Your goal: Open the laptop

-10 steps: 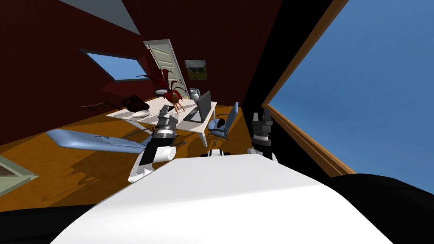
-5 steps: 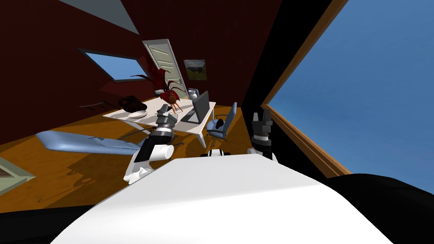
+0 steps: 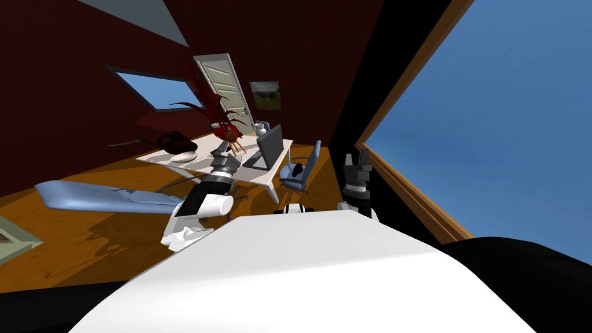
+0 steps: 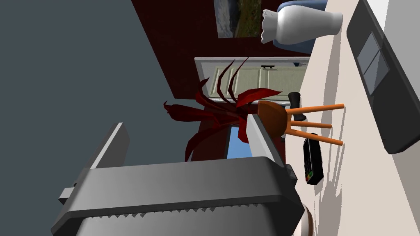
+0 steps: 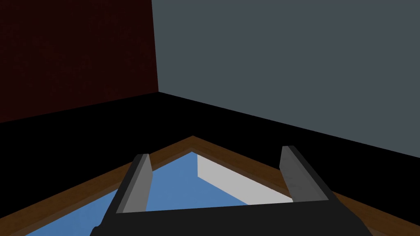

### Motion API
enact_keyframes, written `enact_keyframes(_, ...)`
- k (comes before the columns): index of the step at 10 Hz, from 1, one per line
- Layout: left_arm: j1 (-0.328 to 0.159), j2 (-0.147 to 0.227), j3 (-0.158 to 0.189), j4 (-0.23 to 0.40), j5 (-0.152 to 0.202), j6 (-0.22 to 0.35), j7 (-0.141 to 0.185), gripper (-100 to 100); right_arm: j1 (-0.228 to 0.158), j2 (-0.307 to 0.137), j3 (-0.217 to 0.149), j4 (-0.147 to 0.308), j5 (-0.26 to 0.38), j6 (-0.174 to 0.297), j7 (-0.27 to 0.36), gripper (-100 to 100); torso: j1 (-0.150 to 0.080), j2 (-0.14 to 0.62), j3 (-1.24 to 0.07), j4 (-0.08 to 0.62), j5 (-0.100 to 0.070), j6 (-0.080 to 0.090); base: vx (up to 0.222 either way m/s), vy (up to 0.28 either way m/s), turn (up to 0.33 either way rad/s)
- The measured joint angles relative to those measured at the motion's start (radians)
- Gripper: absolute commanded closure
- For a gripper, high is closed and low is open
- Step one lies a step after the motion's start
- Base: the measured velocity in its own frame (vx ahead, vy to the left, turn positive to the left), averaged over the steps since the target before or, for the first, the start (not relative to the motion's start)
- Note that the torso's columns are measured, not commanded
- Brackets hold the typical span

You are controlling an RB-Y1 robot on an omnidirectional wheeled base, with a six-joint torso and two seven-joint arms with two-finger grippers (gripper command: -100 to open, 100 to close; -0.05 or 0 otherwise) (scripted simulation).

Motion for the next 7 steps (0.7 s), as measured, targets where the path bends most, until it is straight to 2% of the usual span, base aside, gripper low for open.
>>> enact_keyframes(7,-0.051,0.070,0.056,-0.009,0.064,0.185,0.057,-100,0.000,0.000,0.000,0.000,0.000,0.000,0.000,0,0.001,0.000,0.000,0.000,0.000,0.000,0.039,-0.081,0.009)
